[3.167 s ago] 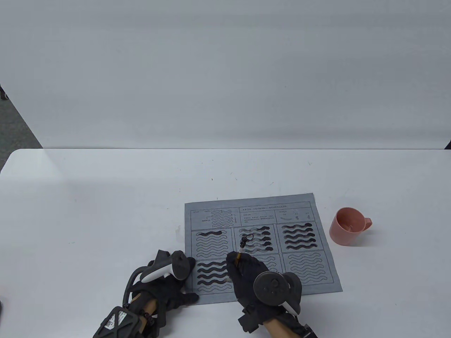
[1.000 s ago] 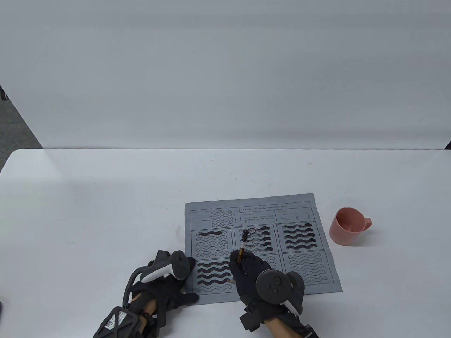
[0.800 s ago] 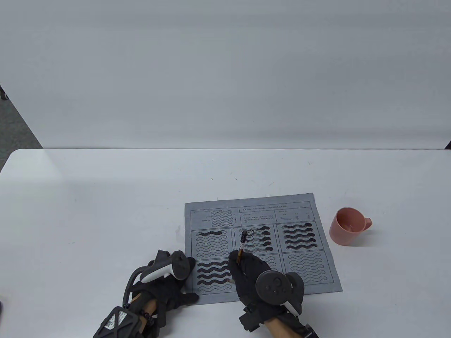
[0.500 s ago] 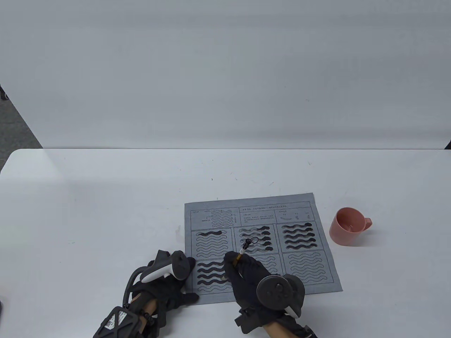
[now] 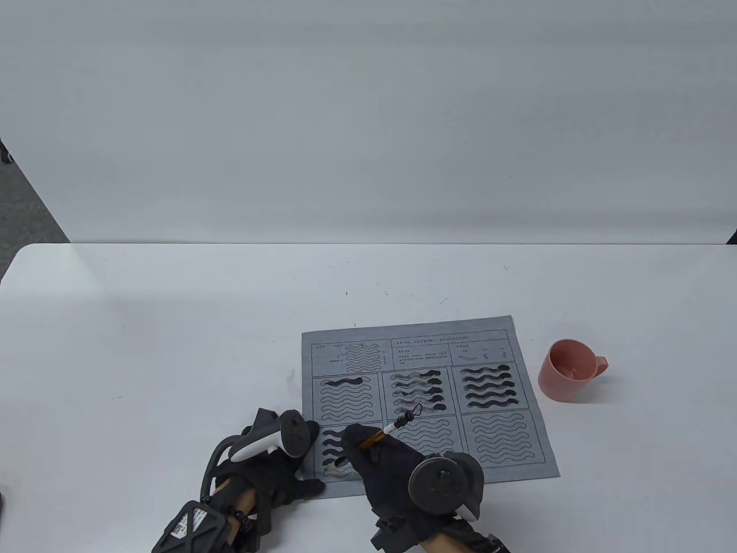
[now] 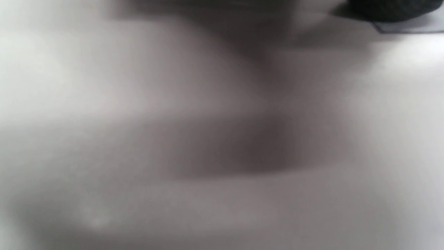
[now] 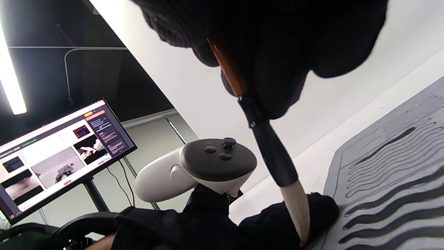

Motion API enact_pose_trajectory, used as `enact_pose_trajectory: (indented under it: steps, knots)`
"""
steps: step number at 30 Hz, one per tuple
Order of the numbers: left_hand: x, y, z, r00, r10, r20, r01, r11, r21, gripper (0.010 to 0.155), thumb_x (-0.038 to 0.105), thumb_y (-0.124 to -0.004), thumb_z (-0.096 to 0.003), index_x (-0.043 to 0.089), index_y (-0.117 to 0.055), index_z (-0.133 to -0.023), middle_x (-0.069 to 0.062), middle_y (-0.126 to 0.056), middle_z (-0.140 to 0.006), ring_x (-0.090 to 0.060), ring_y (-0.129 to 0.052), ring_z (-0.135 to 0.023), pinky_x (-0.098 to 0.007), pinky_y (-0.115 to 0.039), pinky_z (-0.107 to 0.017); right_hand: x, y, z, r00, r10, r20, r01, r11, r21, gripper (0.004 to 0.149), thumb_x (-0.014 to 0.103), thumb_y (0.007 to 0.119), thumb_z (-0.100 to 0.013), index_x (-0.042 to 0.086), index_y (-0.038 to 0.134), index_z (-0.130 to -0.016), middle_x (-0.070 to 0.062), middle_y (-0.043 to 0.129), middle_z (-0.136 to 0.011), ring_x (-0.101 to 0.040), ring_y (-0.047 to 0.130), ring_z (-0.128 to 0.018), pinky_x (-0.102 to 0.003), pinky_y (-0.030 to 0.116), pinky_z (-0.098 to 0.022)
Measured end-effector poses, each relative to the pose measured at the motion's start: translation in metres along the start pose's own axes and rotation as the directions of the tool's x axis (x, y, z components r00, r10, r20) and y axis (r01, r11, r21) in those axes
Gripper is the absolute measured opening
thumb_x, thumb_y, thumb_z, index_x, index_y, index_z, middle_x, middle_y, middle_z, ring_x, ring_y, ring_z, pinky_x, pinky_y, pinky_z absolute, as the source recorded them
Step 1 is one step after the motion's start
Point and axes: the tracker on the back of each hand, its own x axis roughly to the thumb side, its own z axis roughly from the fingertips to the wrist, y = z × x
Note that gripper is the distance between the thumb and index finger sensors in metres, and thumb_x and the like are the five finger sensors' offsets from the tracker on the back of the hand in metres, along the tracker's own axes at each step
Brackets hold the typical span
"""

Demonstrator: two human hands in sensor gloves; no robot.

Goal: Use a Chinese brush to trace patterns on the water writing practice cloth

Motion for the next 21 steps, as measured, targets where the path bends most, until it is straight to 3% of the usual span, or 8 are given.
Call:
enact_pose_trajectory:
  steps: [21]
  knots:
    - [-0.001,0.001,-0.001,1.0,0.004,0.006,-0.004,1.0,-0.002,0.099,0.072,-0.06,-0.0374,0.05,0.018,-0.094,0.011,0.032,-0.101,-0.033,0.029,-0.096,-0.062,0.007,-0.072,0.0,0.012,0.0,0.997,0.077,0.028,-0.079,0.994,0.078,0.043,0.022,0.069,-0.052,0.005,0.067,-0.092,-0.018,0.087,-0.09,-0.038,0.099,-0.072,-0.061,0.08,-0.052]
